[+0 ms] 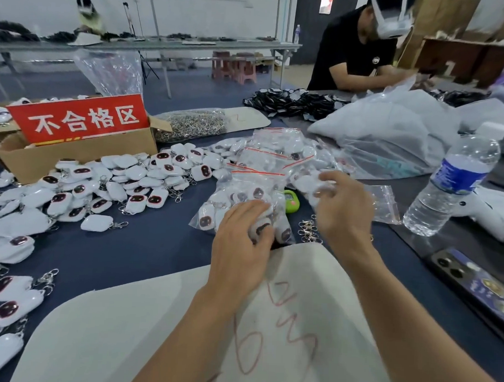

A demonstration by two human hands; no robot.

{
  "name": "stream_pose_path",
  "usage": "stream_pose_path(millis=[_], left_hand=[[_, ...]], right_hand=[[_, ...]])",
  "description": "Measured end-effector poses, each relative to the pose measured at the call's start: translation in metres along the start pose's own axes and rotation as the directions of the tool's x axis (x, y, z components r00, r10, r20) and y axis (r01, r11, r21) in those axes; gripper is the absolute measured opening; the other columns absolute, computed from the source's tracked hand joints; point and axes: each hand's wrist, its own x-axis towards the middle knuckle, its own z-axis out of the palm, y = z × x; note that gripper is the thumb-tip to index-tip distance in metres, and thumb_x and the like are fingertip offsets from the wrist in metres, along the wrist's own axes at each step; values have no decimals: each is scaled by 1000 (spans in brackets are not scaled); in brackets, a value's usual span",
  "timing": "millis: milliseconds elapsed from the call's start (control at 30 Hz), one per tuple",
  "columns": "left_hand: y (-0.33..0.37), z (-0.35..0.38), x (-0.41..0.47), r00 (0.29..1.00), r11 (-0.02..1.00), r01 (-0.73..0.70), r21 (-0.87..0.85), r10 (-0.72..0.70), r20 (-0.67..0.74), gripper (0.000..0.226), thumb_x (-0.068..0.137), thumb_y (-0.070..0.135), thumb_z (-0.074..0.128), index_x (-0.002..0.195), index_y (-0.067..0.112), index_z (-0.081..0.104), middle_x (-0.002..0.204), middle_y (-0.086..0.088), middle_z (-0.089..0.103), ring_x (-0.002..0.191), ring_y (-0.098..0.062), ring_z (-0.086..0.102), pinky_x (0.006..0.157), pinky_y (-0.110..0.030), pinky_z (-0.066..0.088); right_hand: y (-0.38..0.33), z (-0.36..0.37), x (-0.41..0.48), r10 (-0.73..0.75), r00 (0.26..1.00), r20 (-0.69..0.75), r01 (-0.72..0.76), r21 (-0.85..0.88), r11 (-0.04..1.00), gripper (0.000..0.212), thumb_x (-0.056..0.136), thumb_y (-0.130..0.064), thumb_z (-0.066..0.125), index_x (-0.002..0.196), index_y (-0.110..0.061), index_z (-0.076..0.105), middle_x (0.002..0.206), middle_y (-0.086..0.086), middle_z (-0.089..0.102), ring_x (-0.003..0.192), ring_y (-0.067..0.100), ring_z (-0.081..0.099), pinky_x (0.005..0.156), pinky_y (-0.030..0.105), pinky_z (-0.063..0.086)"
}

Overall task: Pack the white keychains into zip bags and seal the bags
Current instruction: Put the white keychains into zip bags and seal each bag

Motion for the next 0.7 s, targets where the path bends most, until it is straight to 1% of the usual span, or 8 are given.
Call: stream_pose_path(millis=[67, 133, 200, 267, 367, 500, 633, 700], left_hand=[[8, -11, 5, 984, 947, 171, -271, -178, -2, 43, 88, 29, 63, 131, 37, 66, 126, 26, 65, 116, 9, 58, 96, -13, 43], [10, -26, 13, 947, 806, 286, -518, -321, 23, 43, 89, 30, 60, 131, 40, 64, 125, 22, 68, 114, 5, 63, 95, -18, 48], [3, -47, 21, 918, 651, 348, -674, -384, 103, 44, 94, 24, 59, 137, 33, 61, 128, 13, 70, 115, -6, 67, 100, -33, 53], [-9, -76, 24, 902, 584, 402, -705, -386, 194, 42, 93, 23, 60, 135, 25, 64, 126, 6, 72, 109, -10, 69, 98, -37, 51], [-32, -119, 19, 869, 597, 480, -643, -424, 255, 20, 83, 26, 66, 96, 16, 78, 96, -2, 74, 86, -13, 65, 85, -34, 47], [-57, -158, 3, 809, 561, 548, -620, -543, 224, 8, 78, 25, 70, 78, 18, 75, 86, 2, 71, 77, -10, 68, 79, -32, 48], [-79, -175, -6, 735, 525, 606, -597, -657, 168, 20, 91, 10, 65, 75, 18, 74, 75, 2, 68, 65, -12, 62, 65, -26, 48], [-85, -175, -6, 719, 537, 578, -615, -692, 71, 10, 89, 6, 67, 84, 15, 70, 74, -1, 64, 62, -13, 55, 58, -24, 44]], right_hand=[[-35, 5, -23, 29, 988, 153, -95, 448, 889, 51, 76, 14, 45, 105, -18, 75, 73, 0, 75, 71, 14, 66, 70, 26, 52], [-58, 13, -38, 24, 927, 373, -308, 727, 614, 56, 70, 23, 42, 99, -11, 75, 65, 6, 70, 59, 16, 61, 61, 23, 52], [-72, 22, -47, -23, 823, 567, -519, 768, 375, 55, 72, 25, 38, 97, -6, 76, 64, 10, 64, 56, 18, 57, 58, 22, 52], [-82, 34, -51, -59, 717, 694, -664, 706, 246, 57, 77, 26, 34, 97, -5, 77, 70, 13, 66, 58, 18, 59, 59, 22, 54], [-93, 59, -56, -33, 650, 759, -705, 619, 345, 51, 86, 22, 41, 116, -5, 72, 89, 15, 73, 70, 22, 65, 61, 28, 58], [-104, 93, -62, 47, 689, 723, -613, 546, 572, 39, 88, 12, 60, 119, -10, 71, 90, 14, 75, 69, 24, 69, 61, 31, 59], [-96, 119, -74, 99, 789, 606, -481, 510, 713, 30, 85, -10, 77, 110, -26, 72, 93, -3, 80, 88, 15, 76, 86, 36, 63], [-90, 121, -82, 46, 897, 439, -293, 514, 806, 28, 84, -23, 79, 108, -34, 71, 99, -15, 76, 91, -4, 70, 86, 23, 57]])
